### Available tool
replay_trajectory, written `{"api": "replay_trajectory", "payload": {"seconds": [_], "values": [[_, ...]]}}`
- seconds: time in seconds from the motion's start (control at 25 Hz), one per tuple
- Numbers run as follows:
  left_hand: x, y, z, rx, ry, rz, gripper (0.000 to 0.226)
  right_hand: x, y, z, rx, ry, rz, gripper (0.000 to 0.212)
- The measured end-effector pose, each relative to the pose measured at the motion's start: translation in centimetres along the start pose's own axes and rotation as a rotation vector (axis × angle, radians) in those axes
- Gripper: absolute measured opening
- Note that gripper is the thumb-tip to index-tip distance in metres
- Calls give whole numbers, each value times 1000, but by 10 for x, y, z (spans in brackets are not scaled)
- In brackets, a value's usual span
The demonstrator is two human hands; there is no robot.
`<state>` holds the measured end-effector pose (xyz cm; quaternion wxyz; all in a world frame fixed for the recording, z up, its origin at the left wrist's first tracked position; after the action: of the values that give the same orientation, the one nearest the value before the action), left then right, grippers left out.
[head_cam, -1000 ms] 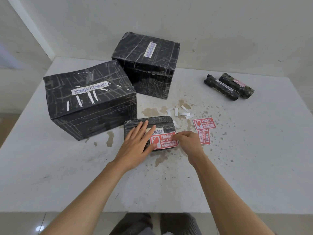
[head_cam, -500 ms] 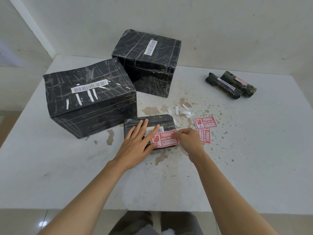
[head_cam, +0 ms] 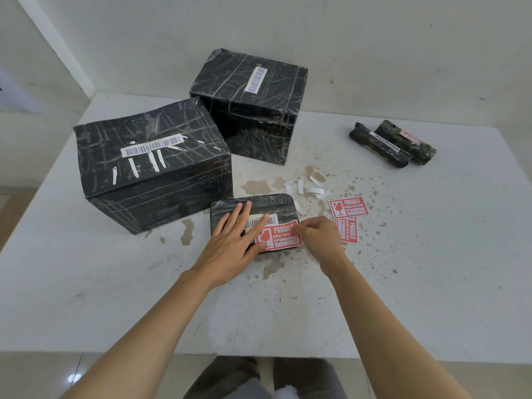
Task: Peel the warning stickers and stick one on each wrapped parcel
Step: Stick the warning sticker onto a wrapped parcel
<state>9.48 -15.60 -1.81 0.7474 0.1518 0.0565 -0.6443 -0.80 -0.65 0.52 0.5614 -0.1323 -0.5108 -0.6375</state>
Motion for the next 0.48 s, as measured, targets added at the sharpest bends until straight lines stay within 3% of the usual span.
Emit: {"api": "replay_trajectory", "payload": {"seconds": [0.48], "values": [[0,1,0,-18,-33,-3,60,-3,-8,-2,-35,109,57,21]]}}
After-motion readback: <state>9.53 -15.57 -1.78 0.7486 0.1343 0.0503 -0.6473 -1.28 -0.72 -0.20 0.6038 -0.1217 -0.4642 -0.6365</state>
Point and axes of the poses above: each hand's wrist, its own y-axis away from the middle knuckle, its own z-axis out of the back of the hand, x = y × z, the point moved 5 cm from there along -y, towards the middle knuckle, and after that the axes turned 2 degrees about -x, right-handed, at the moved point
